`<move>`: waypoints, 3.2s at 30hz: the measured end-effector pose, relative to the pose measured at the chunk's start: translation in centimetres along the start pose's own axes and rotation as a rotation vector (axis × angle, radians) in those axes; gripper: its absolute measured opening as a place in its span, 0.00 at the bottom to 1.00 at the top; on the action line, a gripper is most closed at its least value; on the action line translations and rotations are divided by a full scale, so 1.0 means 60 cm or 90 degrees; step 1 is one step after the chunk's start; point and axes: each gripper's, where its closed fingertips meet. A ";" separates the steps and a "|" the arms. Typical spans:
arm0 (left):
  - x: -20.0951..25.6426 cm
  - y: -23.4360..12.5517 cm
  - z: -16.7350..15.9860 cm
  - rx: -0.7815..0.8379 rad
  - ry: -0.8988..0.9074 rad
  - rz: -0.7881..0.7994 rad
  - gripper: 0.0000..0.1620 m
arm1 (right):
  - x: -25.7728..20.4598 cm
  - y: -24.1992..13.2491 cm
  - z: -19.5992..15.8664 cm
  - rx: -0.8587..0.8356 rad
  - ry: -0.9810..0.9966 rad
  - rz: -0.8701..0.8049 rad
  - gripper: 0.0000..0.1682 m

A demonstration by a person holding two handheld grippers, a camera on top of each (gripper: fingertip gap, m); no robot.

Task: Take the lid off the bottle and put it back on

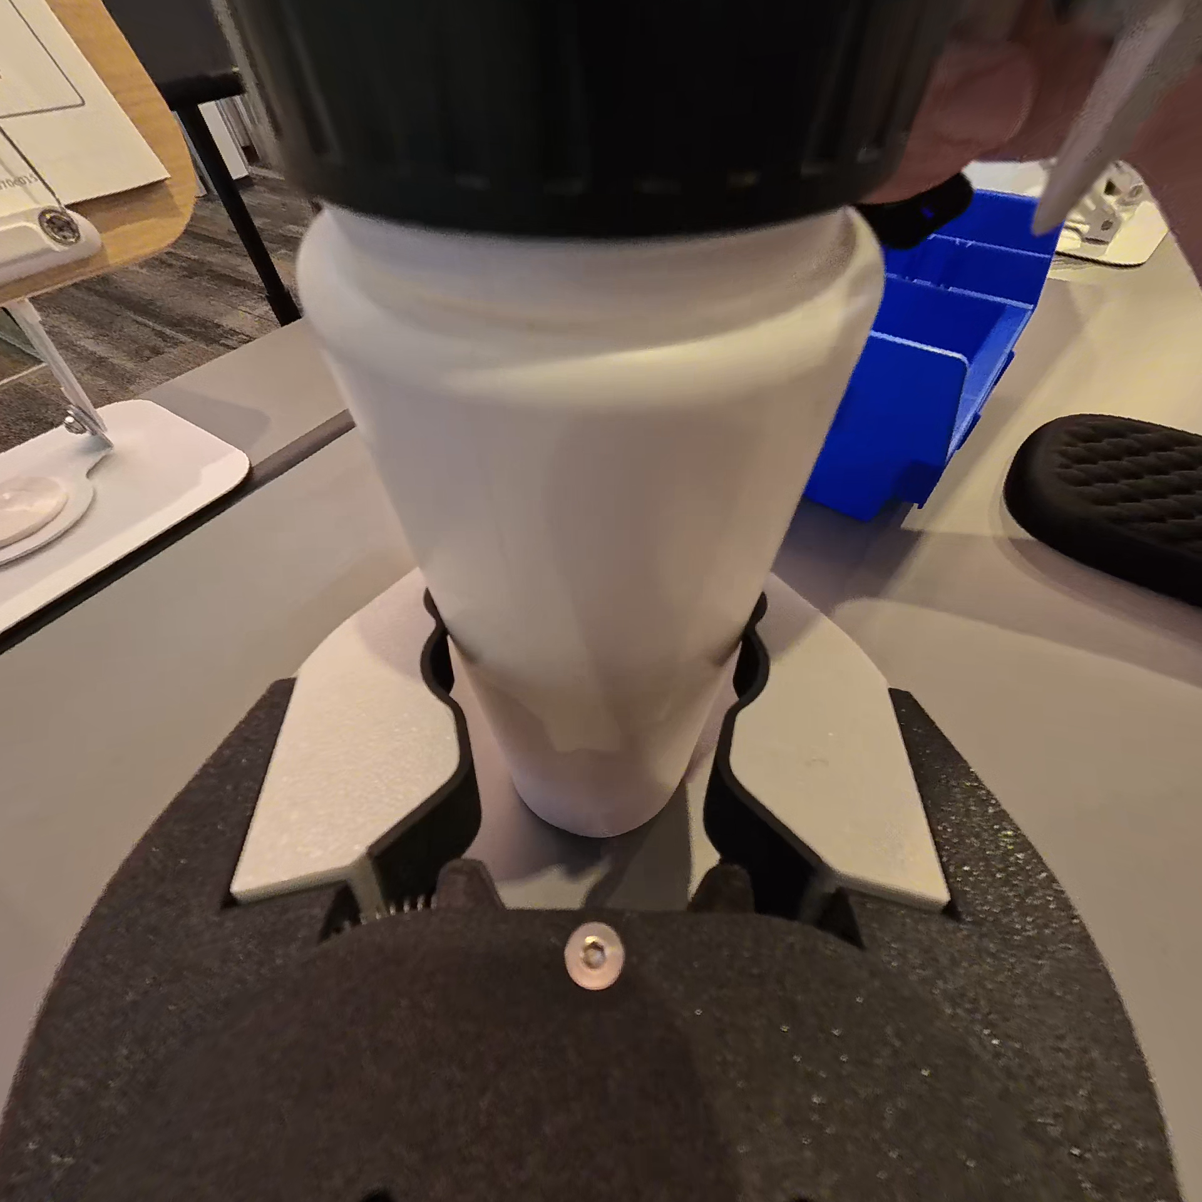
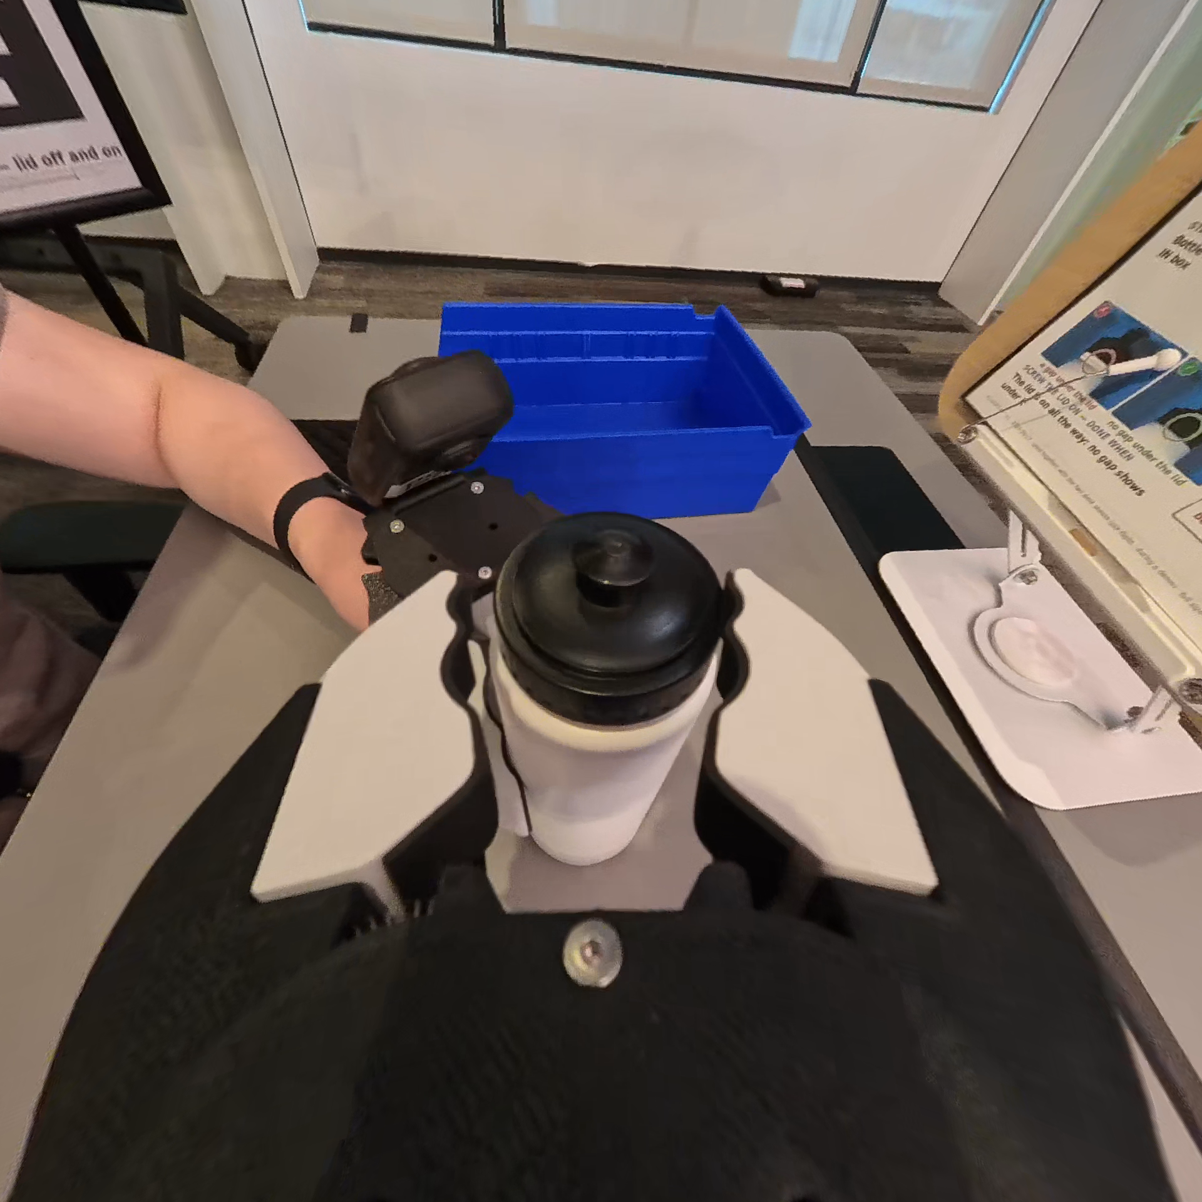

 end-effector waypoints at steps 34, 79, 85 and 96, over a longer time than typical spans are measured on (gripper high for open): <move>0.012 0.007 -0.007 0.006 0.005 -0.034 0.53 | 0.006 0.001 -0.017 -0.029 -0.002 -0.007 0.43; -0.005 0.014 -0.008 -0.019 -0.026 0.023 0.53 | 0.028 0.000 -0.012 0.049 0.198 -0.347 0.42; 0.012 0.009 -0.011 -0.008 0.011 -0.026 0.53 | 0.000 -0.009 -0.006 0.057 0.063 -0.123 0.48; 0.010 0.012 -0.009 -0.014 -0.003 -0.035 0.53 | 0.015 0.001 -0.024 0.018 0.108 -0.127 0.42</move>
Point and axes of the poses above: each gripper's, where its closed fingertips meet, y out along the fingers, z out of its top, x = y × z across the jaws, and after that the axes turned 11 degrees about -x, right-handed
